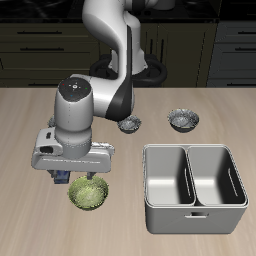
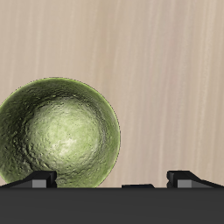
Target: Place the green bowl in the left side of the drainer
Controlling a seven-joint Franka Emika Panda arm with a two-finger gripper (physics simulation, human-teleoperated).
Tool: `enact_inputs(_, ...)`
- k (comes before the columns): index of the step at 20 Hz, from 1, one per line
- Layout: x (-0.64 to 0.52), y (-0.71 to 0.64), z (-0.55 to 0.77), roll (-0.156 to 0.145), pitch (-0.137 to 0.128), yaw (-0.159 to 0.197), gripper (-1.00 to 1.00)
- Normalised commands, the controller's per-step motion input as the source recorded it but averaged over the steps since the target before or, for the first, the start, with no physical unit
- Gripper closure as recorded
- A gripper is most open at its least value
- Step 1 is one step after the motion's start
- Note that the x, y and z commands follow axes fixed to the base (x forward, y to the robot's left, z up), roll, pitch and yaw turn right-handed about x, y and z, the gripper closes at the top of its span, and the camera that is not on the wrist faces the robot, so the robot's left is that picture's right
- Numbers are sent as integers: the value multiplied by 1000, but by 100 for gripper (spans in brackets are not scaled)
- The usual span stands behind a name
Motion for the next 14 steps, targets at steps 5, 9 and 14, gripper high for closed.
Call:
enact_inputs(5,2,81,-265,17,31,-7,-100)
enact_inputs(9,14,18,-320,21,43,-5,-100)
enact_inputs(14,13,-39,-366,8,43,-32,100)
